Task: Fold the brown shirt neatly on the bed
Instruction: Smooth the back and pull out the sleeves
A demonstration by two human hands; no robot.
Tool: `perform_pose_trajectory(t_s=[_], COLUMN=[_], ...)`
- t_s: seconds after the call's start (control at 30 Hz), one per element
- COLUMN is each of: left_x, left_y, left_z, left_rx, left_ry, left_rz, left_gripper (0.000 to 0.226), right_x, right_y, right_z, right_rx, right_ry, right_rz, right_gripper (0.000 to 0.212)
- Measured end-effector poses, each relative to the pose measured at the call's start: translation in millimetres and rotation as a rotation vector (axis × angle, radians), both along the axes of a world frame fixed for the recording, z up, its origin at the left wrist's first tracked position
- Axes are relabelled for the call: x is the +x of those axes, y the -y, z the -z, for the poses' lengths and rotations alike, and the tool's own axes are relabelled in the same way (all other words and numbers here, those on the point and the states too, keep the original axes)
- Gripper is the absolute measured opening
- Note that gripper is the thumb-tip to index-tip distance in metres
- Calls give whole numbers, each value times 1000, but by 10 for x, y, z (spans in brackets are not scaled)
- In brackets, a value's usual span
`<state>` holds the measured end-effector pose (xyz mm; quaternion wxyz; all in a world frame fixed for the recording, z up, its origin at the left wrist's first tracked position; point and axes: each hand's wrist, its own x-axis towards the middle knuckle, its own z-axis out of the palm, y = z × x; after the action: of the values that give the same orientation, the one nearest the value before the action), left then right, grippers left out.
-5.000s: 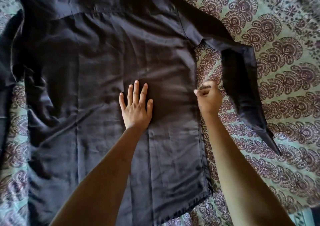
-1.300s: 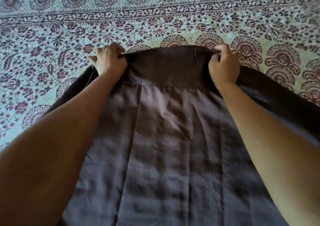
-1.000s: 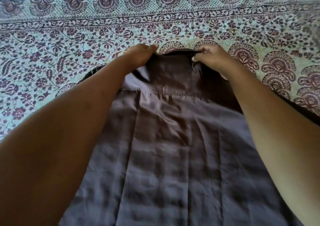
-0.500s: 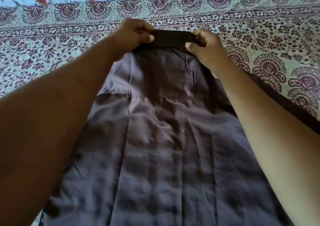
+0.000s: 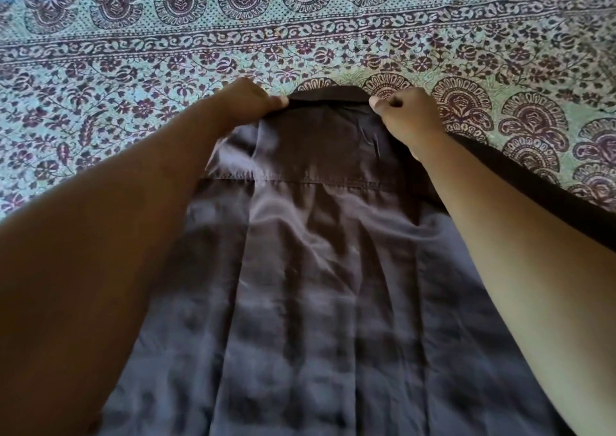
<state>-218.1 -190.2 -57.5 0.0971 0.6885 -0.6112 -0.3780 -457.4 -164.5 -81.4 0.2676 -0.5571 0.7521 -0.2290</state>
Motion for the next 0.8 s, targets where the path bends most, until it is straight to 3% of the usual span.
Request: perform_pose_trajectory(t_s=[0.1,0.17,0.23,0.33,0.4,0.53,0.7,0.8], left_x=[-41,-81,-112,-214,-317,-35,1018,1164], left_y=[22,11,-19,-214,-388,-700,-633,-646], left_z=[87,156,226,208,235,525,512,372], left_rx=[-67,-125,-248,-527,-646,-470,-262,-239], left_ry=[-136,-121,36,244,259,392,615,667], left_rz=[-122,-212,-220,-175,-36,270,150,-19], left_gripper=[23,13,19,30,38,54,51,51], right_x=[34,89,126,160,239,211,24,149], right_y=[42,9,-56,-211,-329,-543,-507,-520], right_z=[45,78,127,131,135,302,302,201], right_rx=[-96,-134,-214,-384,-474,-197,-56,13], right_ry=[115,-9,-154,-409,-436,-484,-571,-558], right_rz=[76,96,91,7,-168,-505,-597,-512], right_gripper=[20,14,7,25,42,66,67,61])
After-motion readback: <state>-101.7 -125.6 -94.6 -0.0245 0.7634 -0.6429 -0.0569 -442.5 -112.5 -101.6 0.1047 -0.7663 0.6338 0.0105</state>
